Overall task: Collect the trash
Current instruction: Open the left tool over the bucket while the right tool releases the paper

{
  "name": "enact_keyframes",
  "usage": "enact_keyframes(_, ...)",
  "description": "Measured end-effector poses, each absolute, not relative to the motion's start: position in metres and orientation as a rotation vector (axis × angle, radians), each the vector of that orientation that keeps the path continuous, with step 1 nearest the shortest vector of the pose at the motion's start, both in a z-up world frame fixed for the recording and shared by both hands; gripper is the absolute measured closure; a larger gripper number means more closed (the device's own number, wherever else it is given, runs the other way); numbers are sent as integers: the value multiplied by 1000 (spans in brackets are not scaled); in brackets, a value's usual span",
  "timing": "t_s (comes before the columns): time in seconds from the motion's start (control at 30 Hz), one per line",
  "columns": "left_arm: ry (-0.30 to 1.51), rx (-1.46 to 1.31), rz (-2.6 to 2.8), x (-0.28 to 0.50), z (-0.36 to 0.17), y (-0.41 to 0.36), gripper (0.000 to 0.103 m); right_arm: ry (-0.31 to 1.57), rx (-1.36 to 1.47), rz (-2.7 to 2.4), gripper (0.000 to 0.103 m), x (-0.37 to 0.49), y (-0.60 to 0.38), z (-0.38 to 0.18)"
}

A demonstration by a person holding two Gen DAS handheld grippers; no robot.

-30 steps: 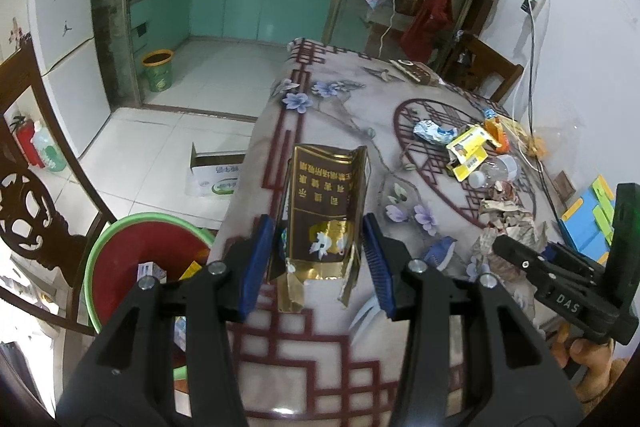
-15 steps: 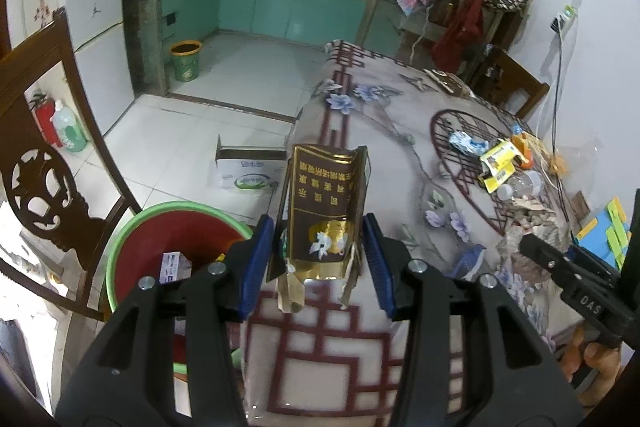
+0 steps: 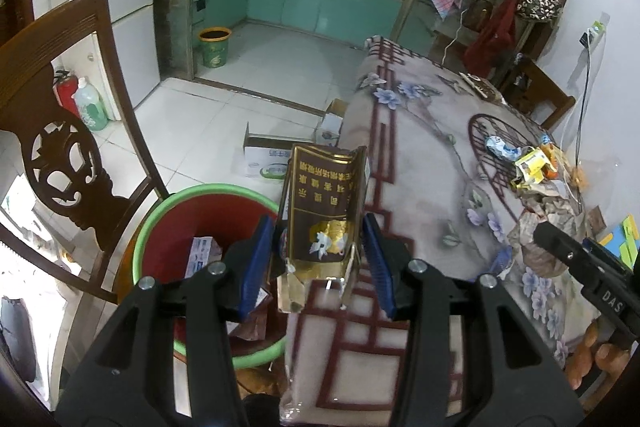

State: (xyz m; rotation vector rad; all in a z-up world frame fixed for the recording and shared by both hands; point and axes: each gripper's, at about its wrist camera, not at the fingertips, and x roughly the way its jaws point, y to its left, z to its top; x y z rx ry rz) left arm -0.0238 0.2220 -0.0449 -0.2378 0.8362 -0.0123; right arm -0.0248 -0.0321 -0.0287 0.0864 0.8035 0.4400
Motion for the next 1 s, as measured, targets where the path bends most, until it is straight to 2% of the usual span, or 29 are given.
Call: enact_keyframes(1.0,844,-347,122,-25,-62,280,58,897,-53,723,59,-13,120,-81)
